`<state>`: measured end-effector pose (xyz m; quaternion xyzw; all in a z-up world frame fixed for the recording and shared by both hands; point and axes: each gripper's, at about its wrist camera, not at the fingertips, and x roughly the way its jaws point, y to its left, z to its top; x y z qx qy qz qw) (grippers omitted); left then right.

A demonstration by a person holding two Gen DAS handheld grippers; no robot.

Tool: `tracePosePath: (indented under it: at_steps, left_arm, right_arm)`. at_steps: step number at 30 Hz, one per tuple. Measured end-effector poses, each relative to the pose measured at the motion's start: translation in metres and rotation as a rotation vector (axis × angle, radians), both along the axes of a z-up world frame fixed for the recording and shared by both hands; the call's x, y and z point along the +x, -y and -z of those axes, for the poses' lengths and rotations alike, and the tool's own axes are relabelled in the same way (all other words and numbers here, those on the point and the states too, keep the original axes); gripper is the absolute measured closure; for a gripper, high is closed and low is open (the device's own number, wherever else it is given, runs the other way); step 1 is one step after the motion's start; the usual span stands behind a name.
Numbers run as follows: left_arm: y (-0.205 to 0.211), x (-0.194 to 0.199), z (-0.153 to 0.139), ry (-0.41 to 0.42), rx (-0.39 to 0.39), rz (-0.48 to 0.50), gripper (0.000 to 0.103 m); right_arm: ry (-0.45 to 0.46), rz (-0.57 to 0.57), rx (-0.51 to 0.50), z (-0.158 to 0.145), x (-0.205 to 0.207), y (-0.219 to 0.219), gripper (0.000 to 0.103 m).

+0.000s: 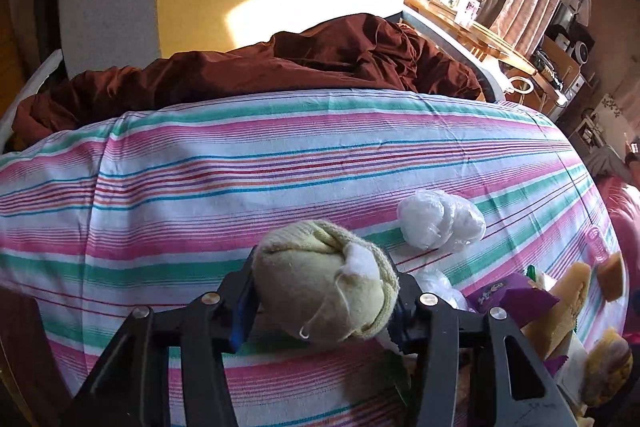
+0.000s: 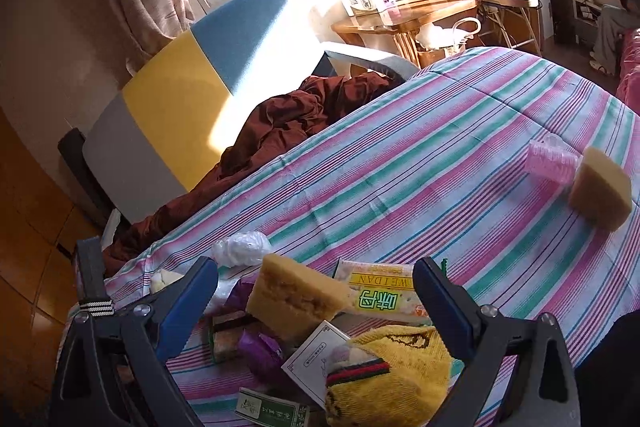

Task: Organize objects
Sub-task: 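Grasp the beige rolled sock with left while right grasps a clear plastic bundle, then carry the sock into the gold tray and open left while right carries the bundle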

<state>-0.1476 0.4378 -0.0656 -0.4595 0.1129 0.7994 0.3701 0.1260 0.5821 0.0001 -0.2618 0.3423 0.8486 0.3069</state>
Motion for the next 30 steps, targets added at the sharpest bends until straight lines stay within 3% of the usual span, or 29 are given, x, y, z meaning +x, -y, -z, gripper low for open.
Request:
tracePosePath:
  at_steps: [3,7,10,16,22,24,28,30]
  left_arm:
    - [0.021,0.012,-0.007,0.006,0.009,-0.013,0.051]
    - [0.058,0.040,-0.025,-0.088,0.054,-0.023,0.051]
    - [0.087,0.059,-0.033,-0.068,0.091,-0.052,0.051]
    - [0.149,0.093,-0.063,-0.111,0.148,-0.056,0.051]
    - [0.201,0.107,-0.083,-0.149,0.193,-0.100,0.051]
    - [0.218,0.109,-0.086,-0.156,0.198,-0.117,0.051]
    - [0.252,0.109,-0.087,-0.155,0.215,-0.172,0.051]
    - [0.269,0.107,-0.087,-0.152,0.218,-0.205,0.050]
  right_arm:
    - [-0.004,0.005,-0.022,0.002,0.000,-0.004,0.003]
    - [-0.014,-0.048,0.015,-0.006,-0.004,0.007,0.003]
    - [-0.001,-0.140,0.048,-0.010,-0.018,0.021,0.003]
    - [0.124,-0.427,0.113,-0.013,-0.074,0.065,0.010]
    - [0.334,-0.580,0.192,0.009,-0.159,0.087,0.020]
    - [0.422,-0.598,0.189,0.027,-0.185,0.087,0.032]
    - [0.559,-0.570,0.166,0.064,-0.208,0.077,0.034]
    - [0.582,-0.562,0.156,0.076,-0.209,0.072,0.061]
